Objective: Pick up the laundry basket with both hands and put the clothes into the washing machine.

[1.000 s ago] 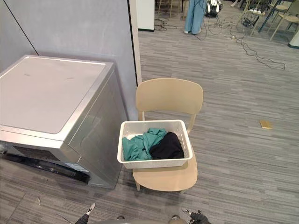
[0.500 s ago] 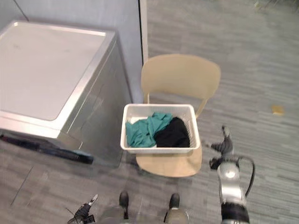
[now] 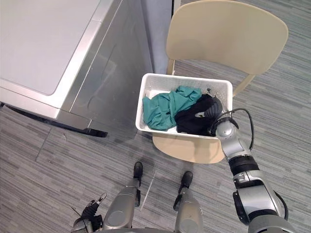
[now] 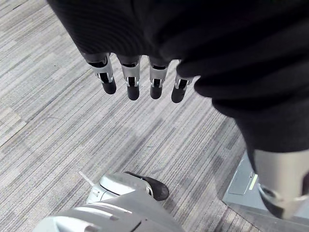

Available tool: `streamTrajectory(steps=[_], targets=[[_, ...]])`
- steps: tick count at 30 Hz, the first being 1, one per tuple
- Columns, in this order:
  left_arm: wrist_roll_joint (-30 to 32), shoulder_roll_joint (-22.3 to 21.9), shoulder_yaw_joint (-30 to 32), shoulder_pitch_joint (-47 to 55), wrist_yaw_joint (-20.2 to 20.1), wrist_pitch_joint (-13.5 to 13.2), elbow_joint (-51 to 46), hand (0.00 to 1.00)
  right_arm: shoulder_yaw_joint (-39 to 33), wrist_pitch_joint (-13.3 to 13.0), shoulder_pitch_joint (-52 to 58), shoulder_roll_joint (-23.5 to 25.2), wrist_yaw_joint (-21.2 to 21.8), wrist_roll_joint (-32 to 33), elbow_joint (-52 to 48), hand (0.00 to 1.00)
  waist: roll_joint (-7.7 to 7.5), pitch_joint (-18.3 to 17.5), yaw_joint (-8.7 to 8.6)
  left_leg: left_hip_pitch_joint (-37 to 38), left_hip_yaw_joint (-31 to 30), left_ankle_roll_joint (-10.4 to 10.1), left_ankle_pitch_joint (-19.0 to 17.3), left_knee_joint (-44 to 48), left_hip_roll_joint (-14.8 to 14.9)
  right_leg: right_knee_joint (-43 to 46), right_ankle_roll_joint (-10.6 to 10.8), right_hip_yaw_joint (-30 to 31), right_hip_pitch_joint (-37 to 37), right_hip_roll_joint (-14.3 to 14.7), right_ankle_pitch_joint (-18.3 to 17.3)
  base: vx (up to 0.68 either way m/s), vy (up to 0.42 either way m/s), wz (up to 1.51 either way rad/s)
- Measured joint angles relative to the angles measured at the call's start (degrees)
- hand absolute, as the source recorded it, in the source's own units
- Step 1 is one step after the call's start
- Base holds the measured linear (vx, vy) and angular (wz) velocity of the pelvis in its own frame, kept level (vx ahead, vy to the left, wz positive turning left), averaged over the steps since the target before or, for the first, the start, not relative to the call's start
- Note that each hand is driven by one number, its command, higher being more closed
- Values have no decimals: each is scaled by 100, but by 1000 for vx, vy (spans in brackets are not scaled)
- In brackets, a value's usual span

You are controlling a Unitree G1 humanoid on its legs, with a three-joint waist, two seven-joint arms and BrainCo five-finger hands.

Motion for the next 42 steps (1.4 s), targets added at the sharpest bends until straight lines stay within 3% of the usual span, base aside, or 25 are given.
streamTrajectory(steps=[10,22,25,27,30,34,42], targets=[[8,65,-40,-117,129,8,-13,0,1,2,70,146,-25,-6,-162,0,-99,85,42,-57,-11,4,169,-197,-22,-77,51,79,-129,2,143,-75,7,-1],[139,154,-28,-172,129,96,-53,0,3,-5,1253,421,131,-230,-1592,0,-286,90,25,284,96,5,165,-208,-20,-74,61,235,134,6,157,-7,4,-5],[261,229,46,-154,123,177,-33,0,5,-7,1659,651,248,-262,-2005,0,-449,-87,4,472,173,5,163,-269,-6,-84,72,327,243,20,149,-26,4,-15],[349,276,76,-105,124,225,61,0,24,-7,2022,804,281,-369,-2157,0,-597,-427,0,595,246,6,163,-374,4,-94,89,394,277,31,135,-19,13,-13],[375,276,100,-64,122,314,110,0,39,-7,2386,912,348,-417,-2298,0,-654,-703,-21,780,250,5,162,-435,-7,-135,148,416,449,25,90,-1,3,-3],[463,219,286,74,115,347,273,0,44,-19,2965,1077,406,-452,-2586,0,-603,-1184,-103,956,263,6,163,-597,-22,-236,149,470,571,26,62,8,11,-3],[572,138,282,221,-11,465,287,0,-47,-16,3416,1177,609,-459,-2583,0,-431,-1445,-126,1255,311,16,148,-613,-25,-289,178,512,863,28,85,10,3,-3]])
